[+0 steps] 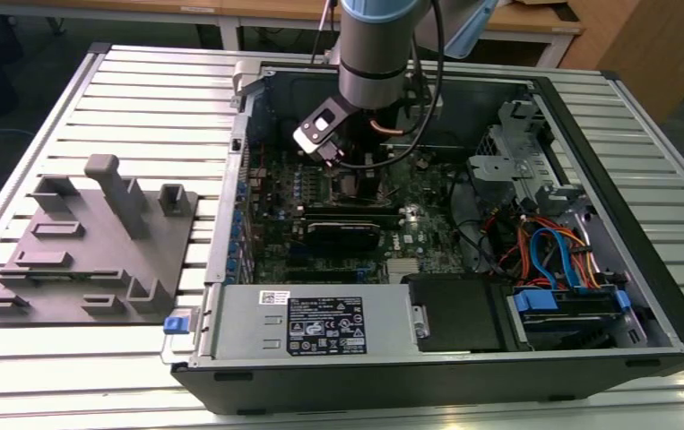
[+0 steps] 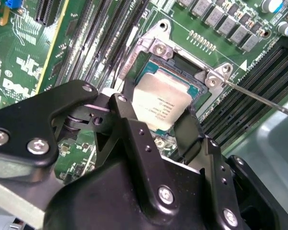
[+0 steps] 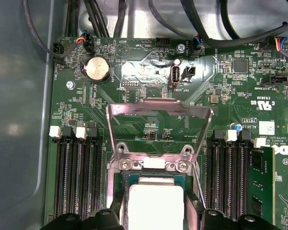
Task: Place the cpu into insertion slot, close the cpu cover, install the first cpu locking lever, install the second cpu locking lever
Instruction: 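Place the cpu into insertion slot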
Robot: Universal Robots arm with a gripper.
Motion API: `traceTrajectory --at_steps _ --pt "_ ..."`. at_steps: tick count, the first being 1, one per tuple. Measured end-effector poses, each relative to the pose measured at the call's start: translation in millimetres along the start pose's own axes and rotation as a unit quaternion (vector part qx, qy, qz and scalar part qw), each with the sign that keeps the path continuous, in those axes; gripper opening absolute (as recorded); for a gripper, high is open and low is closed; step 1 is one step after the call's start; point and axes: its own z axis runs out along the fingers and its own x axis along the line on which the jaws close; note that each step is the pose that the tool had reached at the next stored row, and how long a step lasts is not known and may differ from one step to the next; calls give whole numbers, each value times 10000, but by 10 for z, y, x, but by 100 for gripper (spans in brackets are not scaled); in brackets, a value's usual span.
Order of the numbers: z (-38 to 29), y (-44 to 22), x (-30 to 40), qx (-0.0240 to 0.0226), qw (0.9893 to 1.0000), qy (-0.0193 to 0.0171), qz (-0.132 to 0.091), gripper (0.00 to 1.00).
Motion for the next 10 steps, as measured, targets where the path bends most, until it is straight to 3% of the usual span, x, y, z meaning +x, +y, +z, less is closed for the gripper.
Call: traceTrajectory --at_steps 8,10 --pt "-10 1 0 0 10000 -3 -1 61" --pt "-10 0 5 1 10000 -6 0 67"
